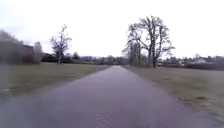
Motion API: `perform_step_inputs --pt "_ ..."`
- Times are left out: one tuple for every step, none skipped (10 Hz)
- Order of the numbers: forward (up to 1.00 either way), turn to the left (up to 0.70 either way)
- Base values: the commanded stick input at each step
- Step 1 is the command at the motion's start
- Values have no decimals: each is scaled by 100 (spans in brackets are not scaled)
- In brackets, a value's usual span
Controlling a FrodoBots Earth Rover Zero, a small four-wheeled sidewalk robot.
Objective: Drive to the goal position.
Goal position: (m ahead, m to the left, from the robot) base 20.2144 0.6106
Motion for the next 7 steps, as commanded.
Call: perform_step_inputs --pt "100 -18" --pt "100 0" --pt "100 0" --pt "100 0" --pt "100 0" --pt "100 0" --pt "100 0"
